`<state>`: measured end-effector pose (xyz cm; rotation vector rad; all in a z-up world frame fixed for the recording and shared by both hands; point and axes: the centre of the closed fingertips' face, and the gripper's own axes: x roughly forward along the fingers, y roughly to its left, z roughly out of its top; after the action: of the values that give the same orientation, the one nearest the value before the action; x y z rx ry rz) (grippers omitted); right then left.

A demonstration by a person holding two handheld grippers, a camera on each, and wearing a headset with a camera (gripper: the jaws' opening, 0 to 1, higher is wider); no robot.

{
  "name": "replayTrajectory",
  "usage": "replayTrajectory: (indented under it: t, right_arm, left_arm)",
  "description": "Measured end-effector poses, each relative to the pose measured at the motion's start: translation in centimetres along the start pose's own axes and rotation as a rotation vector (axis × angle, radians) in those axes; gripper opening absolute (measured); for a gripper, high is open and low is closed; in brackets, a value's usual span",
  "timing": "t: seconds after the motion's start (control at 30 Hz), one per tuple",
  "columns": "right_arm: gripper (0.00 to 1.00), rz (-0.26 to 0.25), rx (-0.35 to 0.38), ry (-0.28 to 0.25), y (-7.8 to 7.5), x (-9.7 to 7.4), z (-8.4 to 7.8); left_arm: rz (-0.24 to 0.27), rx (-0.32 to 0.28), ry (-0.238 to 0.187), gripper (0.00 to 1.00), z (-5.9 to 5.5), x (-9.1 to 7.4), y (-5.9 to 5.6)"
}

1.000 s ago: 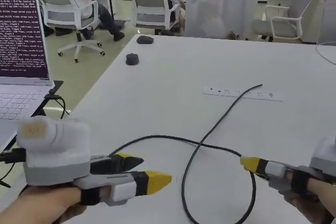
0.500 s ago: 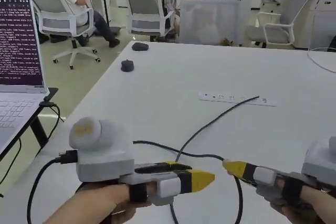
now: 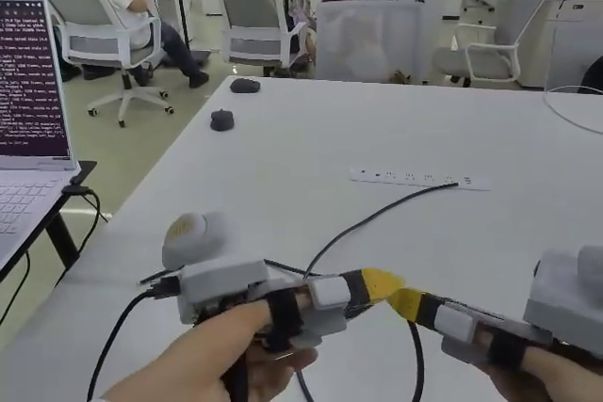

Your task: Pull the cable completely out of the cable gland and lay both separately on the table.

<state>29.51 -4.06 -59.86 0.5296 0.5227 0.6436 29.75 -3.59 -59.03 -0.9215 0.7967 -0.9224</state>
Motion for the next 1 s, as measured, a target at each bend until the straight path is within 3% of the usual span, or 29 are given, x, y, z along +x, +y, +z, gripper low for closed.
replayTrajectory:
  t: [0.37, 0.53, 0.57, 0.6, 0.77, 0.9, 1.0]
  right_arm:
    - [0.15, -0.012, -0.139, 0.009, 0.0, 0.2, -0.1]
    - [0.15, -0.011, -0.224, 0.035, 0.2, 0.1, -0.6]
    - [0.15, -0.003, -0.245, 0.048, 0.4, 0.1, -0.8]
    - [0.15, -0.003, -0.233, 0.040, 0.5, 0.3, -0.7]
    - [0.16, 0.016, -0.220, 0.056, 0.6, 0.3, -0.9]
    - [0.16, 0.052, -0.214, 0.074, 1.0, 0.2, -1.3]
    - [0.17, 0.094, -0.203, 0.088, 1.6, 0.1, -1.5]
  left_arm:
    - [0.038, -0.092, -0.011, 0.26, 0.1, 1.2, 0.8]
    - [0.059, -0.096, -0.001, 0.17, 0.0, 1.2, 1.2]
    - [0.077, -0.072, -0.014, 0.15, 0.2, 1.0, 1.6]
    - [0.064, -0.065, 0.013, 0.15, -0.1, 1.0, 1.3]
    - [0.062, -0.027, 0.040, 0.14, -0.1, 1.0, 1.0]
    - [0.054, 0.073, 0.100, 0.14, -0.3, 0.6, 0.9]
    - [0.011, 0.133, 0.151, 0.14, -0.6, 0.4, 0.2]
